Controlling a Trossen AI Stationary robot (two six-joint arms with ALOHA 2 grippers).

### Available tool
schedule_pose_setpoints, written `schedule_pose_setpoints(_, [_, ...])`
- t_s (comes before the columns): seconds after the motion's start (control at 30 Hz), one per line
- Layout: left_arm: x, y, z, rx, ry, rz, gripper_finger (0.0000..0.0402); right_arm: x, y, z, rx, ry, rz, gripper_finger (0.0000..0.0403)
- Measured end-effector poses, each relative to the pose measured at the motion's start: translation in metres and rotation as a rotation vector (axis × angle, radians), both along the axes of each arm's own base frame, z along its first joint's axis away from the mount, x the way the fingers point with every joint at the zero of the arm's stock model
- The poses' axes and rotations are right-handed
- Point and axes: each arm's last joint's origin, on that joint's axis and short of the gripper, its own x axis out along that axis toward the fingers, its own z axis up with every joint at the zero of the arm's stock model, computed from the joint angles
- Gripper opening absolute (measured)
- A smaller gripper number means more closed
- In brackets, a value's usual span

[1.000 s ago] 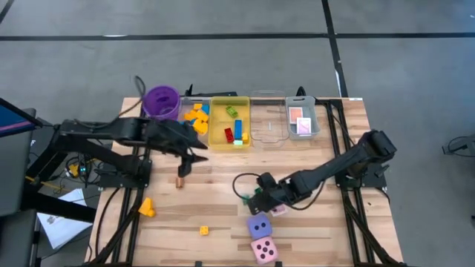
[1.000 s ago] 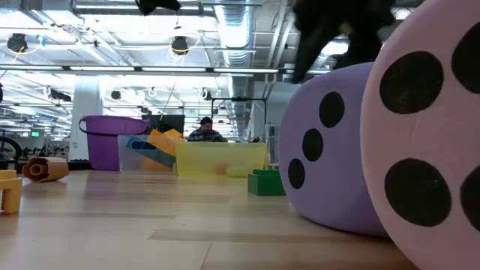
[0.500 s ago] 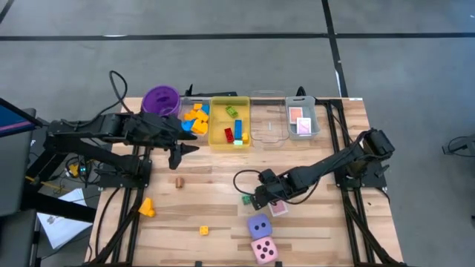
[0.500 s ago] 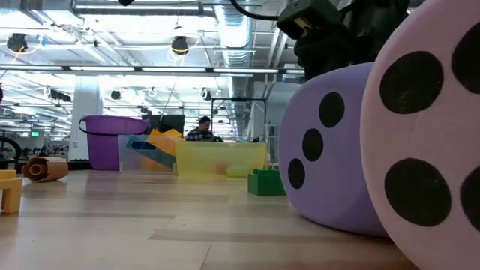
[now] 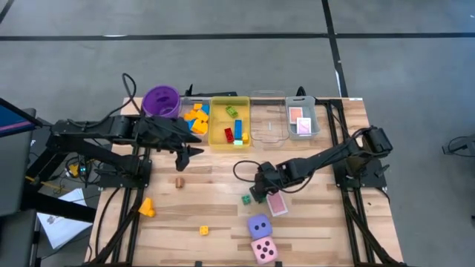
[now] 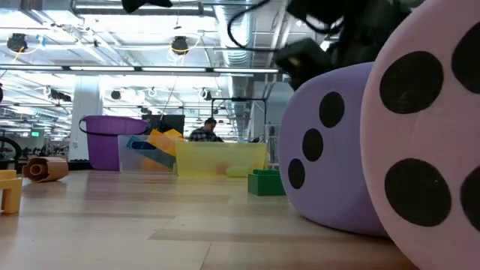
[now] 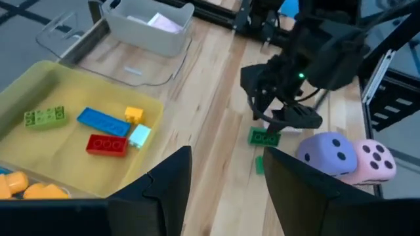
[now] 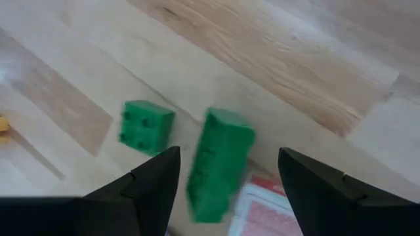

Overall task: Pick & Place Toys
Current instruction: Put the small green game piece into the yellow bin

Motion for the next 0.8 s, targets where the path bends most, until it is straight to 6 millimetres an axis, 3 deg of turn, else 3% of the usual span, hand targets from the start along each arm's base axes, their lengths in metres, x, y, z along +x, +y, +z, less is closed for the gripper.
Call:
schedule_pose_setpoints(0.23, [-0.001,0.000,-0.001,0.001,0.011,0.001,0.0182,-0.010,-0.001,-0.022,0.095,-0.001,0.000,0.0250])
schedule_pose_setpoints(0.8, [-0.001,0.000,-0.001,0.005,0.011,0.006,0.0182,-0.001,-0.001,-0.019,0.133,-0.136,0.029,0.0250])
